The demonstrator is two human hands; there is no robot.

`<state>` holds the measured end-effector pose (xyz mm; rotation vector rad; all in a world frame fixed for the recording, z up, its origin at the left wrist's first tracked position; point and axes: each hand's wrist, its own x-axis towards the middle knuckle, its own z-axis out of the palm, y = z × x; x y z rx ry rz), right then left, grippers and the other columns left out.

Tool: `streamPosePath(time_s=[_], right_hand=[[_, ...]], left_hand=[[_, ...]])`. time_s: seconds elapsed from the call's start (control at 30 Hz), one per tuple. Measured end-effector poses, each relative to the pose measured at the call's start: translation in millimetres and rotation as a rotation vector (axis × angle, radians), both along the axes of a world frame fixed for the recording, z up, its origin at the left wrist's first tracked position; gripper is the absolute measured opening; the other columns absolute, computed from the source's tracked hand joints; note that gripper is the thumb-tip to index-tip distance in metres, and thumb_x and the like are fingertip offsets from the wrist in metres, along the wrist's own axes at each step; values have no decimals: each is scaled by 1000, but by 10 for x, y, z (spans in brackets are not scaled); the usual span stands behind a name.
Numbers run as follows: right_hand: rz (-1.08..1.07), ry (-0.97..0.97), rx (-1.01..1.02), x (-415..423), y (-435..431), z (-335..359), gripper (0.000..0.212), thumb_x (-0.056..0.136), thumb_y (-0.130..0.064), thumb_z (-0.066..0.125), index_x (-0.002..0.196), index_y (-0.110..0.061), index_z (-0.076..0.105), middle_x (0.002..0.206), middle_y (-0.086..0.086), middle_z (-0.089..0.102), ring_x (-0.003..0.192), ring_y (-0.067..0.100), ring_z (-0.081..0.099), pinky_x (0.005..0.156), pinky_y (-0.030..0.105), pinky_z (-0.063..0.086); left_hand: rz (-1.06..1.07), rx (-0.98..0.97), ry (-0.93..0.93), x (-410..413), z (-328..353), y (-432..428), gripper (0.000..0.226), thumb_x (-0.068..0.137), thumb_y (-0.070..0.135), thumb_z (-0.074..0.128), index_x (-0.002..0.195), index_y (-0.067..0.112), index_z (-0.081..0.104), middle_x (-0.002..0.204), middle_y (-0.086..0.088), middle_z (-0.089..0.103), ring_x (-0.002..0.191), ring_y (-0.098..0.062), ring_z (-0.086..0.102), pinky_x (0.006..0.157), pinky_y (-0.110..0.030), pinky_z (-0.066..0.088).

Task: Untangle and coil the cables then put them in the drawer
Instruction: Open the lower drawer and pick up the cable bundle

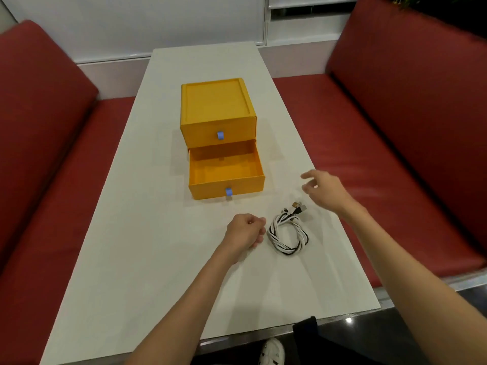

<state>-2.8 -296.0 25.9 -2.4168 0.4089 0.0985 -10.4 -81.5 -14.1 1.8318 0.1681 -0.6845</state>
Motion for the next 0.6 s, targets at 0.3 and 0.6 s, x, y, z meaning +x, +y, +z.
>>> streamPosePath(time_s=[0.3,0.6], right_hand=[[-58,42,214,-311,200,-370,37,84,-34,67,116,-17,59,93,3,63,84,20,58,78,29,46],[-162,-23,498,-291,230,-260,18,81,-16,73,91,-4,64,81,14,70,62,17,63,67,31,57]], left_hand=[[-61,179,-140,-203,-62,-162,26,80,41,67,89,18,61,72,-1,71,67,-20,66,77,-39,56],[15,109,-203,-151,140,-95,14,82,11,65,96,10,62,75,-5,68,58,-23,66,70,-46,60]])
